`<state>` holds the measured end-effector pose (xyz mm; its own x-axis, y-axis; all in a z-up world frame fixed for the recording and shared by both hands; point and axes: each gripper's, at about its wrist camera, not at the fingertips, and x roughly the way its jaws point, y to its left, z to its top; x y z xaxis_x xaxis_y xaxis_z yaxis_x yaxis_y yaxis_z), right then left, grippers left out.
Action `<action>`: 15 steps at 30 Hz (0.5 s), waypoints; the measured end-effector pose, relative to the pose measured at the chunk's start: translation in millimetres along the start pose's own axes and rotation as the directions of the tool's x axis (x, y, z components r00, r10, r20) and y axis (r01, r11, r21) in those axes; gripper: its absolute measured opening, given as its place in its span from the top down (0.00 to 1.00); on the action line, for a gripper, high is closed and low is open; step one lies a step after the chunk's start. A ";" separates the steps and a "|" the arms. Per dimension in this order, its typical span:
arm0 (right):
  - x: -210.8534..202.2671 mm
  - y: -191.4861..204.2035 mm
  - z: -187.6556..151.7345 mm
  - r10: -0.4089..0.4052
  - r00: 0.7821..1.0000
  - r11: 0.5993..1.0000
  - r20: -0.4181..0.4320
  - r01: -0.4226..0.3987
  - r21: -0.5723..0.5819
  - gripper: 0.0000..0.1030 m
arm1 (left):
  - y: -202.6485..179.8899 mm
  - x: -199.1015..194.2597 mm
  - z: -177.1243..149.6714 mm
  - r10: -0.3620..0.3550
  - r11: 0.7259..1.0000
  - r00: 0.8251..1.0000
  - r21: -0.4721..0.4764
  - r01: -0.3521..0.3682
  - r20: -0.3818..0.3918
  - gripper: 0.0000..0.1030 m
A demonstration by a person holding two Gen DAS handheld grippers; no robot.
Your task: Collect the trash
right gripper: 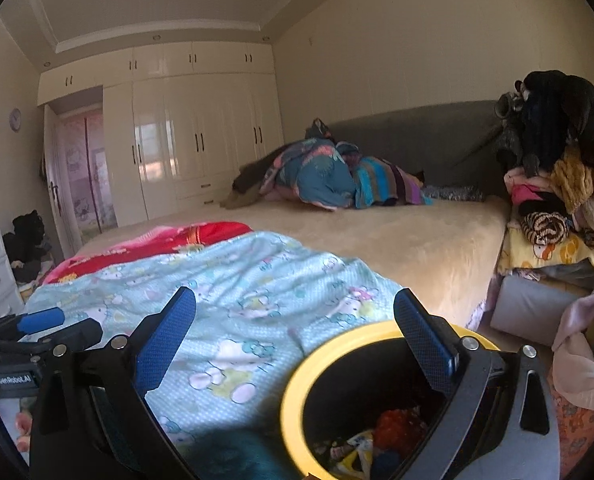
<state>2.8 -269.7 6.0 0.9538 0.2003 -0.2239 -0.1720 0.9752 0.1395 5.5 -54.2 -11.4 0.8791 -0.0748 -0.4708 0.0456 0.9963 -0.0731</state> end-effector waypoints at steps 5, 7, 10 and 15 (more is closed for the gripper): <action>-10.2 14.3 -5.5 0.003 0.998 1.000 0.055 -0.002 -0.016 0.06 | 11.6 -3.3 -3.4 0.007 0.999 1.000 -0.041 -0.006 0.019 0.10; -12.3 17.0 -8.5 0.006 0.998 1.000 0.061 -0.005 -0.017 0.06 | 10.5 -1.6 -4.1 0.009 0.999 1.000 -0.039 -0.008 0.017 0.10; -10.7 21.0 -12.0 0.017 0.999 0.999 0.046 -0.015 -0.032 0.06 | 8.3 0.1 -5.1 0.001 0.999 1.000 -0.034 -0.001 0.009 0.10; -9.8 22.2 -14.1 0.011 0.999 1.000 0.044 -0.010 -0.025 0.06 | 6.9 1.2 -6.7 -0.003 0.999 1.000 -0.038 0.003 0.005 0.10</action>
<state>-13.8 -248.6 -2.4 0.9618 0.2065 -0.1795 -0.1875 0.9752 0.1176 3.6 -47.8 -18.3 0.8811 -0.0776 -0.4665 0.0305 0.9937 -0.1076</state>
